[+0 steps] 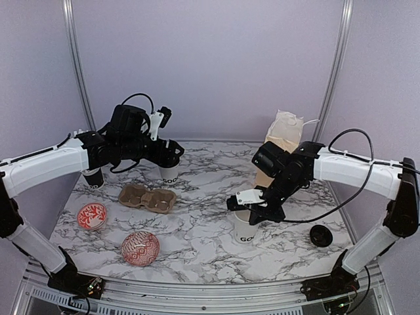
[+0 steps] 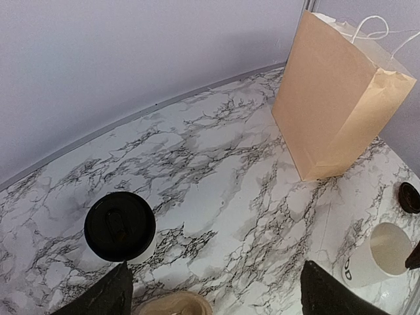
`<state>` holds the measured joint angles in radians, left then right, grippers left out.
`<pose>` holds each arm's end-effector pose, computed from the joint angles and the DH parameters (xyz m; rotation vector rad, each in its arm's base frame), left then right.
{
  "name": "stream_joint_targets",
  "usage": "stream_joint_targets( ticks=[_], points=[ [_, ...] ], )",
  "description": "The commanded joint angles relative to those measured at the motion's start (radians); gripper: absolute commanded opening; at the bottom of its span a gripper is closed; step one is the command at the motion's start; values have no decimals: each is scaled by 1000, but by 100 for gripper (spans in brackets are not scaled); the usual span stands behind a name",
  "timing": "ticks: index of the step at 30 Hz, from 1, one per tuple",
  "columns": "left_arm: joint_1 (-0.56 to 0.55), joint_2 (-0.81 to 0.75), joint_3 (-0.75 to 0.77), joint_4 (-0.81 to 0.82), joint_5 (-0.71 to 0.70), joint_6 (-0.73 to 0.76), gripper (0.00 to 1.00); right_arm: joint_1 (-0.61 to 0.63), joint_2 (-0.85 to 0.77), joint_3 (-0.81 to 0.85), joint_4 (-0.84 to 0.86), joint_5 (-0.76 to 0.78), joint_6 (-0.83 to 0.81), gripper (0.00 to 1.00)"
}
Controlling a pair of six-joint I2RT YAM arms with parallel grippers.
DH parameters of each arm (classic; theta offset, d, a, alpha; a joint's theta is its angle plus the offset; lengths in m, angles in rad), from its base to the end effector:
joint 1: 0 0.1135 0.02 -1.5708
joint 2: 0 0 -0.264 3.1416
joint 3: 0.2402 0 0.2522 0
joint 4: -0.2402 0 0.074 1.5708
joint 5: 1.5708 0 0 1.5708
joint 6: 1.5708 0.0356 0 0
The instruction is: Pack the takeout coffee
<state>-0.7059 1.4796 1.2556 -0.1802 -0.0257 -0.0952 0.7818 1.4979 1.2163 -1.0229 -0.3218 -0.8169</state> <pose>0.2661 -0.2256 0.3374 0.5876 1.9207 -0.4930 0.1916 0.2061 0.2624 -2.0764 1.9333 0.4536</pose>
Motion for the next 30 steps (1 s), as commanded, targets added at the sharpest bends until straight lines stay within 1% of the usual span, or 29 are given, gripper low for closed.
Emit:
stream_joint_targets(
  ticks=[1, 6, 7, 8, 10, 11, 12, 14, 17, 20, 22, 24, 26, 30],
  points=[
    [-2, 20, 20, -7, -20, 16, 89, 118, 80, 73, -40, 0, -9, 0],
    [-1, 26, 25, -15, -23, 22, 88, 193, 132, 76, -34, 48, 5, 0],
    [-3, 25, 24, -15, -23, 24, 88, 195, 131, 77, -34, 51, 7, 2],
    [-2, 23, 24, -16, -20, 26, 88, 196, 127, 77, -34, 52, 9, 10],
    [-3, 20, 24, -15, -18, 29, 89, 196, 103, 81, -44, 44, 8, 21],
    [-2, 20, 24, -15, -17, 30, 89, 195, 93, 90, -58, 32, 9, 29],
    [-2, 21, 22, -15, -12, 31, 89, 189, 88, 105, -82, 15, 7, 35],
    [-2, 21, 21, -14, 1, 34, 91, 158, 73, 116, -98, -33, 2, 41],
    [-3, 24, 20, -14, 21, 34, 93, 115, 29, 105, -87, -47, -10, 45],
    [-2, 24, 17, -12, 50, 44, 94, 29, -30, 76, -76, -62, -21, 45],
    [-3, 22, 16, -12, 61, 55, 96, -51, -93, 15, -44, -57, -28, 46],
    [-3, 19, 16, -10, 74, 59, 99, -151, -164, -73, -2, -38, -32, 47],
    [-2, 15, 12, -6, 73, 54, 99, -277, -209, -167, 20, 0, -45, 47],
    [-2, 43, 34, -33, -22, -29, 99, -540, -241, -325, 27, 59, -83, 41]
  ],
)
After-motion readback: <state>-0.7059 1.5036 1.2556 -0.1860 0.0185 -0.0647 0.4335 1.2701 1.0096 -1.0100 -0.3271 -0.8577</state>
